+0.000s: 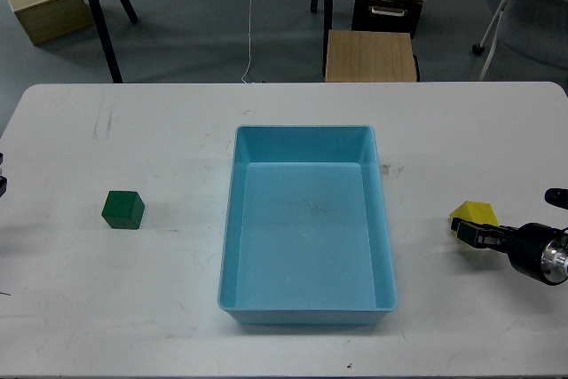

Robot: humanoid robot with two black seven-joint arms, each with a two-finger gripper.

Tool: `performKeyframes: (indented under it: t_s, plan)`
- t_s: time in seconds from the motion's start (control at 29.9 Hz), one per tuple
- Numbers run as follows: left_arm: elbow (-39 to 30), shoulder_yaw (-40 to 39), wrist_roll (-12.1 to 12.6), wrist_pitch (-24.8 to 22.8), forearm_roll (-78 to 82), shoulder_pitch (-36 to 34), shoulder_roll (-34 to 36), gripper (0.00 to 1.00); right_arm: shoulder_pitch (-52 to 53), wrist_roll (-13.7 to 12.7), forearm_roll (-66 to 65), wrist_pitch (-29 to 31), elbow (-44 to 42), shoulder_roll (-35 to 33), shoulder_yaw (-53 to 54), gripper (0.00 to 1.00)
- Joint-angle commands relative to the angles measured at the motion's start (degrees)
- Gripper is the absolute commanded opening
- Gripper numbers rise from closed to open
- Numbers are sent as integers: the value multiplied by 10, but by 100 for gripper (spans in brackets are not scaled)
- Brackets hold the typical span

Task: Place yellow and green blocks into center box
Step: 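Close the right gripper on the yellow cube, then lift the yellow cube and carry it over the blue tray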

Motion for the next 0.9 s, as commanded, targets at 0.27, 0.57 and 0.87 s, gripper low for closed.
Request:
performKeyframes:
  t_s: [0.27,0.57,0.87]
  plan:
    - [0,0,0,0,0,-1,0,100,10,15,1,0,5,-13,16,35]
    - [0,0,0,0,0,-1,1,100,139,18,0,0,74,-63,45,35]
    - [0,0,0,0,-1,-2,1,100,299,13,3,92,85,16,40,35]
